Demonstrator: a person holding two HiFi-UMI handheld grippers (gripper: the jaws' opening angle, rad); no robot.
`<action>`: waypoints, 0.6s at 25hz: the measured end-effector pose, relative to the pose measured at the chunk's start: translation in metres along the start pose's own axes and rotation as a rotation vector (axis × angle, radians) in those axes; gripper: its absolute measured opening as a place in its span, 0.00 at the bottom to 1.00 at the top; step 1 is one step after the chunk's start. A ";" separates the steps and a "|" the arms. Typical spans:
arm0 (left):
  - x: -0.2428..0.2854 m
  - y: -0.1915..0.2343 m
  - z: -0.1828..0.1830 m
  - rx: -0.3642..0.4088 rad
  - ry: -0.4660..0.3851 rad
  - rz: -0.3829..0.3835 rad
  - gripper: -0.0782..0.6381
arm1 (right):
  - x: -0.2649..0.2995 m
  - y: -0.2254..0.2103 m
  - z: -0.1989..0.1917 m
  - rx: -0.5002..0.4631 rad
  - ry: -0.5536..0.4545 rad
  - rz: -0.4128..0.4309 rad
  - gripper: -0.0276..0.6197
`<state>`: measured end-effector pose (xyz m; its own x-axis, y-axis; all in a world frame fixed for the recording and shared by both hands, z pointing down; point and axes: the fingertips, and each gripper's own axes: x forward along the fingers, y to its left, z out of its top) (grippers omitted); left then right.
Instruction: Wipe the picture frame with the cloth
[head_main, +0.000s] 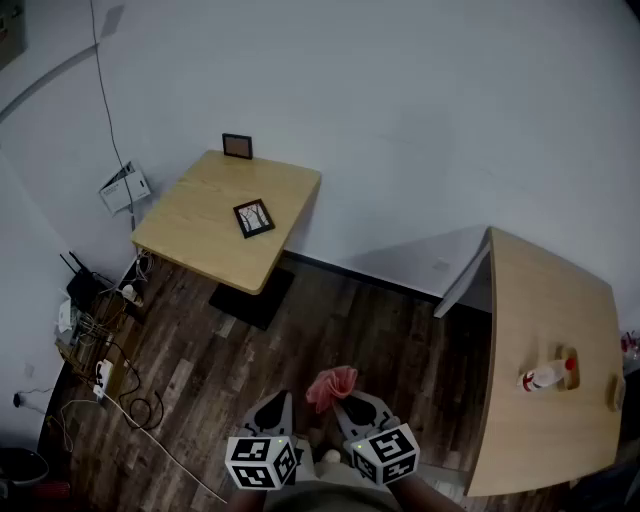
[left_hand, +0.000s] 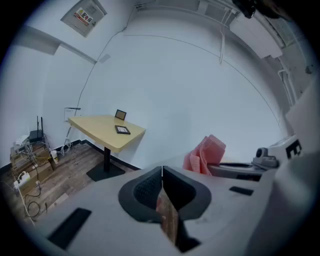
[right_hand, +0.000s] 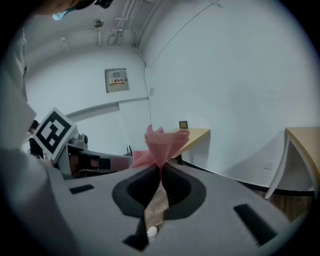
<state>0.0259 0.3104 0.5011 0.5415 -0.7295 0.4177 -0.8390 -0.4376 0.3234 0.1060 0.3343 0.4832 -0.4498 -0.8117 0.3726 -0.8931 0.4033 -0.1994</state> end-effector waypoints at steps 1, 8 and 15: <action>-0.011 0.003 -0.002 -0.002 0.000 0.004 0.12 | -0.004 0.010 0.000 -0.008 0.001 0.004 0.06; -0.049 0.025 -0.003 -0.024 0.004 0.002 0.12 | -0.007 0.048 -0.001 -0.025 -0.028 -0.017 0.06; -0.053 0.040 0.006 -0.032 -0.009 0.005 0.12 | 0.005 0.052 0.005 -0.019 -0.017 -0.017 0.06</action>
<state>-0.0369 0.3284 0.4866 0.5367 -0.7363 0.4121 -0.8395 -0.4172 0.3480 0.0573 0.3488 0.4697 -0.4346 -0.8254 0.3604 -0.9006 0.3976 -0.1755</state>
